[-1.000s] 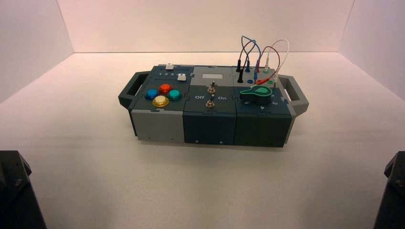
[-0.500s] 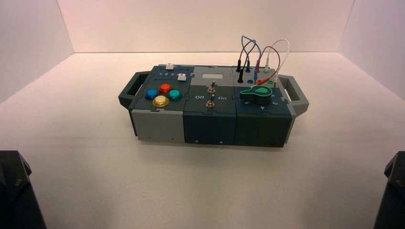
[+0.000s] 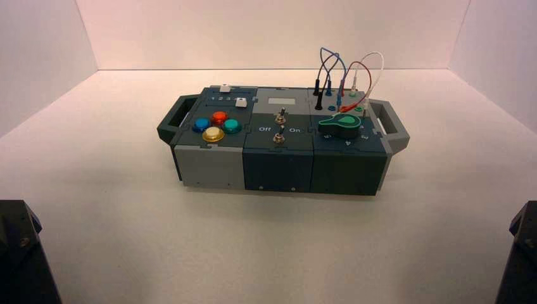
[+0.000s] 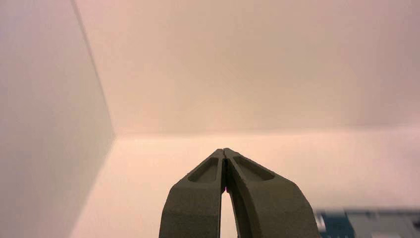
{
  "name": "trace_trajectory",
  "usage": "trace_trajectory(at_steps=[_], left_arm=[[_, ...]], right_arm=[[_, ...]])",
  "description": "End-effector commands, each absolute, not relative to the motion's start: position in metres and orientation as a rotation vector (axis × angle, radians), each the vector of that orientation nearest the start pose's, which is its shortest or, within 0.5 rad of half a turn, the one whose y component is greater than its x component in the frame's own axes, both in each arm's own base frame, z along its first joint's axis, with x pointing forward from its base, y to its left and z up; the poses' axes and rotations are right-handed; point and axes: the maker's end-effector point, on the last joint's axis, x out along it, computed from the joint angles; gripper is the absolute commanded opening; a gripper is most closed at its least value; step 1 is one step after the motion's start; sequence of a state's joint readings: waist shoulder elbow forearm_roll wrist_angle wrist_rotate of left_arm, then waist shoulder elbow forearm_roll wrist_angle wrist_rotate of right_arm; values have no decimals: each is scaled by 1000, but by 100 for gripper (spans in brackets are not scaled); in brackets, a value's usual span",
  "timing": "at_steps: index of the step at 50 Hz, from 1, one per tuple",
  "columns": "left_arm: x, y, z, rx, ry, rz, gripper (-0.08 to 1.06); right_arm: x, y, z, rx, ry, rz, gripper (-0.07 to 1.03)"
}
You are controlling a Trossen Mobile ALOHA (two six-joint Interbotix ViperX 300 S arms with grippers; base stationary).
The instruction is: Move the top slider to position 4.
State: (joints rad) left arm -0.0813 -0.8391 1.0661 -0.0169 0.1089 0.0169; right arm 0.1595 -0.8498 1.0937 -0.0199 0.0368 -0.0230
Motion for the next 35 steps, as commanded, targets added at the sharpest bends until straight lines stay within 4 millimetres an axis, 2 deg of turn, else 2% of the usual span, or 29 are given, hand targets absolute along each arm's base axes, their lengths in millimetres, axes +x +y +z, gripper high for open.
trace_trajectory(at_steps=[1,9,22,28,35], left_arm=[[286,-30,249,22,394,-106,-3],[296,-45,231,43,519,-151,-3],[309,-72,209,42,659,-217,-3],[319,-81,193,48,765,-229,-3],[334,-95,176,73,886,-251,-3]], right_arm=[[283,58,251,-80,327,208,-2],[293,79,232,-102,444,266,-2],[311,118,214,-131,569,361,-2],[318,131,207,-150,625,385,-2],[328,137,196,-160,667,389,-2]])
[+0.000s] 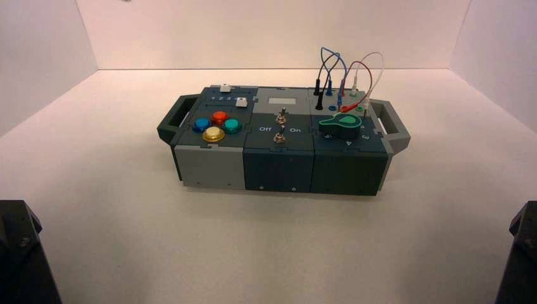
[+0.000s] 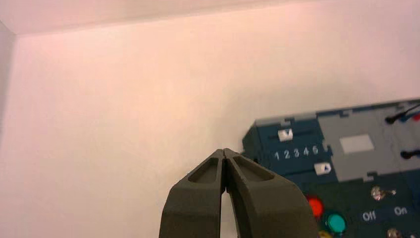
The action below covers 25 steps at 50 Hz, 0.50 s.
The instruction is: Move the top slider to position 4.
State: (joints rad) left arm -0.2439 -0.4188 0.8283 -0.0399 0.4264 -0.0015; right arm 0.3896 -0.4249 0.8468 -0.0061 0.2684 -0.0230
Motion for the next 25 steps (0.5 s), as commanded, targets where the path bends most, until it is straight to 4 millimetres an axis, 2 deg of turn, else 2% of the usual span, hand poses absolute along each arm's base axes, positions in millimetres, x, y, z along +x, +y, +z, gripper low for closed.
trace_trajectory(at_steps=[1,16,25], left_arm=[[338,-100,173,80,910,-258,-3],[368,-150,137,99,1060,-316,-3],[375,-169,111,119,1125,-333,-3]], right_arm=[[330,138,194,-160,673,390,-2],[339,148,188,-164,701,402,-2],[338,149,181,-162,720,401,-2]])
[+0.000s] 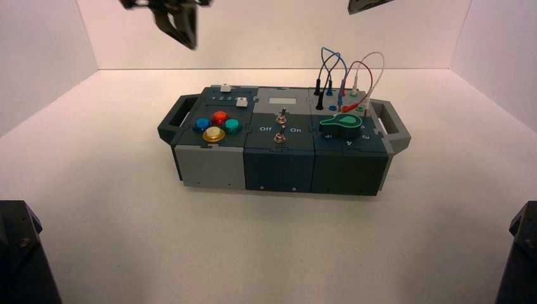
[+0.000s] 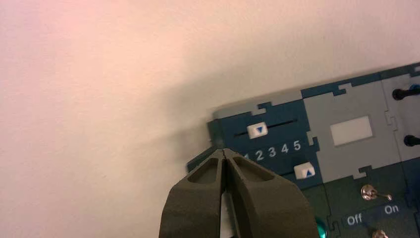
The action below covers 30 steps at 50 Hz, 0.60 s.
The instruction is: Move the top slider to position 4.
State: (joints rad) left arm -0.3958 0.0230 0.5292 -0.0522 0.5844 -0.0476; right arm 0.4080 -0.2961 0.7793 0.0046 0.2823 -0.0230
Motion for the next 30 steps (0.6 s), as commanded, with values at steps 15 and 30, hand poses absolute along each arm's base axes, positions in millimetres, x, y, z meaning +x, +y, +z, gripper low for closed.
trace_trajectory(at_steps=[15,30], left_arm=[[384,-185,71,134,1207,-333,-3],[388,-190,53,143,1238,-331,-3]], right_arm=[[339,149,173,-166,740,401,-2],[339,149,171,-167,745,401,-2]])
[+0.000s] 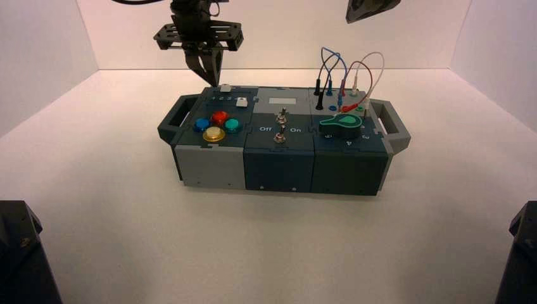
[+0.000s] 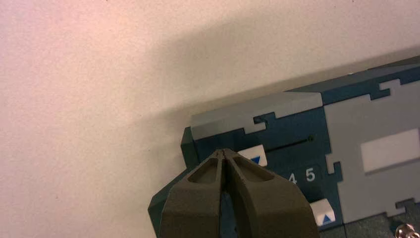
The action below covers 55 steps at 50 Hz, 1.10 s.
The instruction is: Move the top slider to position 4.
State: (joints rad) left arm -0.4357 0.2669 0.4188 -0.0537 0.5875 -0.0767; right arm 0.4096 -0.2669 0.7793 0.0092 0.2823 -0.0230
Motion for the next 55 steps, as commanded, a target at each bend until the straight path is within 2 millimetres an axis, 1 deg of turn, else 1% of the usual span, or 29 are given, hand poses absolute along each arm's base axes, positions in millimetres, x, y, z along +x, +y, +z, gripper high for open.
trace_trajectory(at_steps=[1,16,30,38,55], left_arm=[[389,-191,53,145,1238,-333,-3],[389,-199,46,159,1247,-345,-3],[386,-205,47,168,1251,-358,-3],[383,-212,49,176,1248,-372,-3],[383,-217,52,180,1248,-382,-3]], right_arm=[[339,149,171,-167,745,401,-2],[339,149,170,-168,748,400,-2],[340,149,170,-169,747,401,-2],[340,149,170,-168,746,399,-2],[340,149,170,-170,747,399,-2]])
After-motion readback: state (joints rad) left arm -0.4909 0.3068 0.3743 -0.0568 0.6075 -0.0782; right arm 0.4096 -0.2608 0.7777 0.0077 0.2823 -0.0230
